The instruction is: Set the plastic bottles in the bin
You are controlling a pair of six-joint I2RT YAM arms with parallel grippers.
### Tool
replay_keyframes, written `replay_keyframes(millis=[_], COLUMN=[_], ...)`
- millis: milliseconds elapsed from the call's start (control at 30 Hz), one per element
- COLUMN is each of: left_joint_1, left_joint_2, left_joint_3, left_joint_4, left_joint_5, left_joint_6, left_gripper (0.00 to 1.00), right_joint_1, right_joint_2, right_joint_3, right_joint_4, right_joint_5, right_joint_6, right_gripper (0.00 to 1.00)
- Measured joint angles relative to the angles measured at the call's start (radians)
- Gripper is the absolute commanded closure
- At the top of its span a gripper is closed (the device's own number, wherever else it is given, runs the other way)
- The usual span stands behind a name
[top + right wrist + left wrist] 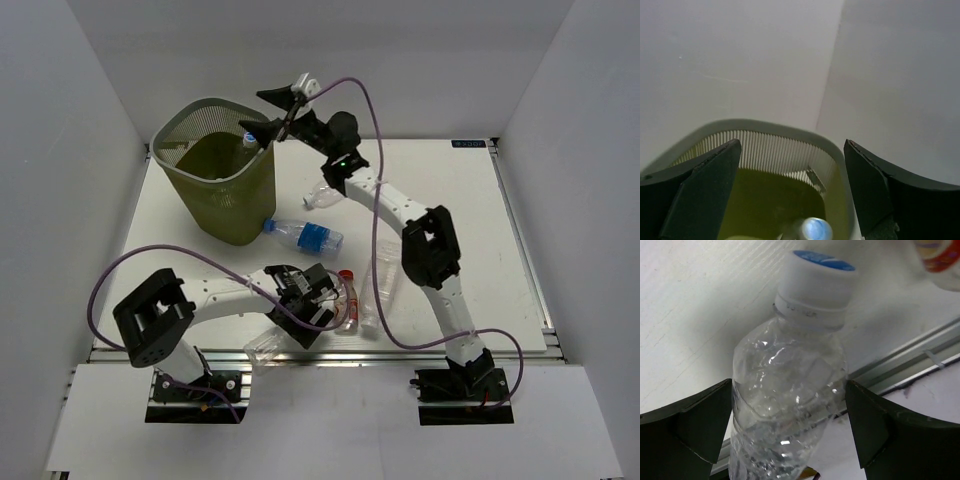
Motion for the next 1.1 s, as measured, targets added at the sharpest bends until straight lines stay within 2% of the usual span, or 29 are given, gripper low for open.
replay_keyframes(millis=[100,167,233,267,300,333,367,400,467,533,567,600,667,767,900,1000,1100], left_joint_1=[-0.006,-0.009,-0.01,-0.01,-0.011,-0.014,-0.015,-0.017,-0.018,-0.015,-0.011,-0.007,-0.002,0.021,0.102,0.168,0.249], left_joint_2=[0.041,0.06,0.065,0.065,0.062,0.061,0.057,0.047,0.007,-0.048,-0.084,-0.116,-0.185,-0.263,-0.332,-0.328,-0.28], left_joint_3=[0.0,0.0,0.009,0.02,0.029,0.043,0.056,0.079,0.133,0.22,0.268,0.314,0.412,0.536,0.566,0.567,0.605], left_joint_4=[0.008,0.007,0.006,-0.005,-0.006,-0.014,-0.022,-0.038,-0.064,-0.08,-0.079,-0.077,-0.064,-0.01,0.18,0.346,0.466], left_joint_5=[-0.02,-0.034,-0.043,-0.055,-0.069,-0.083,-0.096,-0.112,-0.142,-0.171,-0.189,-0.208,-0.28,-0.438,-0.664,-0.781,-0.835], left_joint_6=[0.0,-0.001,-0.005,-0.004,-0.01,-0.011,-0.015,-0.014,-0.023,-0.023,-0.019,-0.015,-0.008,0.004,0.074,0.146,0.213], left_gripper=[0.03,0.14,0.47,0.63,0.72,0.77,0.79,0.85,0.85,0.85,0.85,0.81,0.78,0.76,0.74,0.74,0.76], right_joint_1=[-0.061,-0.121,-0.198,-0.242,-0.279,-0.32,-0.355,-0.383,-0.412,-0.424,-0.433,-0.44,-0.455,-0.478,-0.491,-0.481,-0.461], right_joint_2=[-0.095,-0.166,-0.261,-0.313,-0.36,-0.409,-0.451,-0.494,-0.562,-0.602,-0.613,-0.617,-0.605,-0.565,-0.525,-0.518,-0.518], right_joint_3=[-0.159,-0.251,-0.377,-0.443,-0.502,-0.556,-0.598,-0.635,-0.673,-0.673,-0.669,-0.658,-0.631,-0.605,-0.607,-0.608,-0.608], right_joint_4=[0.002,0.004,0.009,0.015,0.011,-0.005,-0.027,-0.069,-0.182,-0.321,-0.389,-0.472,-0.647,-0.812,-0.982,-1.071,-1.122], right_joint_5=[-0.008,-0.026,-0.071,-0.096,-0.124,-0.152,-0.179,-0.201,-0.224,-0.236,-0.25,-0.263,-0.292,-0.305,-0.307,-0.312,-0.319], right_joint_6=[0.038,0.058,0.071,0.064,0.048,0.033,0.01,-0.016,-0.072,-0.121,-0.146,-0.177,-0.245,-0.292,-0.343,-0.392,-0.444], right_gripper=[0.19,0.25,0.34,0.49,0.61,0.76,1.0,1.0,1.0,0.64,0.5,0.3,0.1,0.1,0.1,0.1,0.1])
